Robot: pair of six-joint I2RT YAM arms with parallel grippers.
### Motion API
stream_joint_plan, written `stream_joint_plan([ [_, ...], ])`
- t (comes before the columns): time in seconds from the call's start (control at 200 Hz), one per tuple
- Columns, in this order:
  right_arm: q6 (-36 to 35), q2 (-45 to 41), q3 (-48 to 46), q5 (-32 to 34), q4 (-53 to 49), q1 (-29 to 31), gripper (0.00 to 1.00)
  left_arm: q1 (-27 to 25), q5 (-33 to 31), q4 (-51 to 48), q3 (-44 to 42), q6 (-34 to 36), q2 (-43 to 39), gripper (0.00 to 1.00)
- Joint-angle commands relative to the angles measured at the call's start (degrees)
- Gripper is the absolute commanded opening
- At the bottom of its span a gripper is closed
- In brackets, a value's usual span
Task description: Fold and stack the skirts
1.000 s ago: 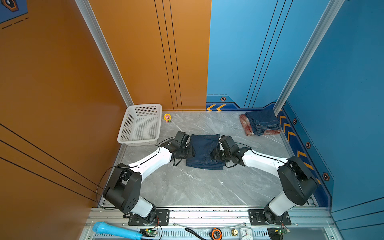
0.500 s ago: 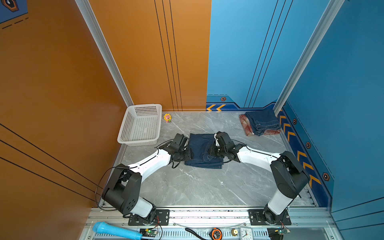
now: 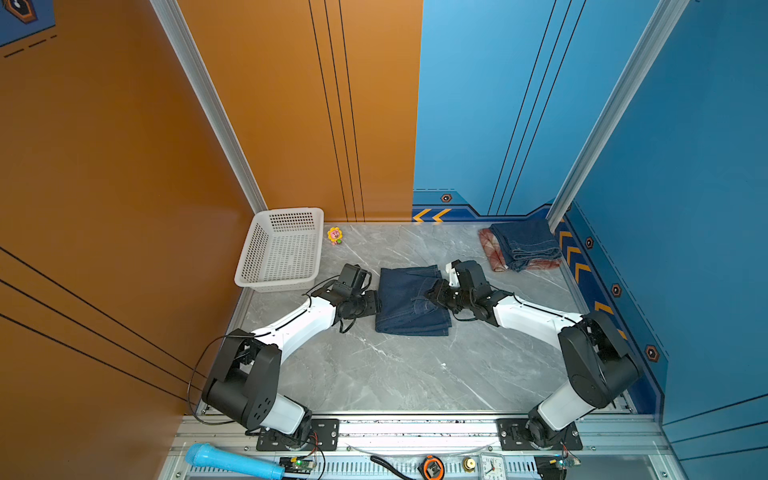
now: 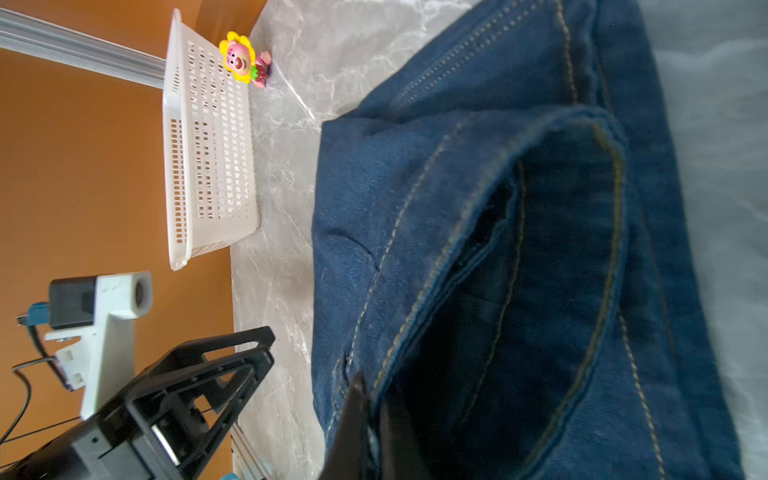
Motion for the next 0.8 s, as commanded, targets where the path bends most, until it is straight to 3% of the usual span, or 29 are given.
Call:
stream_joint_plan([
  [0.0,2.7,4.1,-2.6,-3.1,6.0,-1.0,0.0,0.4,0.9,-0.2,0.1,-0.4,0.7,0.64],
  [0.135,-1.5,5.1,-2.0,-0.3,1.6,-1.0,0.01,0.4,0.6,-0.3,0.4,-0.4,1.5,0.64],
  [0.19,-4.4,4.3,-0.7,1.6,-2.7,-1.1,0.13,0.3,0.4,-0.4,0.7,-0.4,2.0,0.64],
  [0.315,-11.1,0.6,2.0,7.7,-12.5,-1.4,0.53,-1.0,-0.6,-0.5,2.6,0.2,3.5,0.65],
  [0.401,-12.0,-2.3,1.3,8.5,-13.8,-3.0,0.65,-3.3,-2.1,-0.7,4.7,1.7,5.0,0.66],
  [0.661,-12.8,-3.4,-0.6,7.1,-13.1,-7.4,0.81,-12.3,-6.5,-3.4,15.5,8.5,12.9,0.66],
  [0.796,-10.7,-1.2,-2.6,4.9,-8.9,-9.3,0.75,-16.7,-6.4,-4.3,20.0,10.8,17.2,0.66],
])
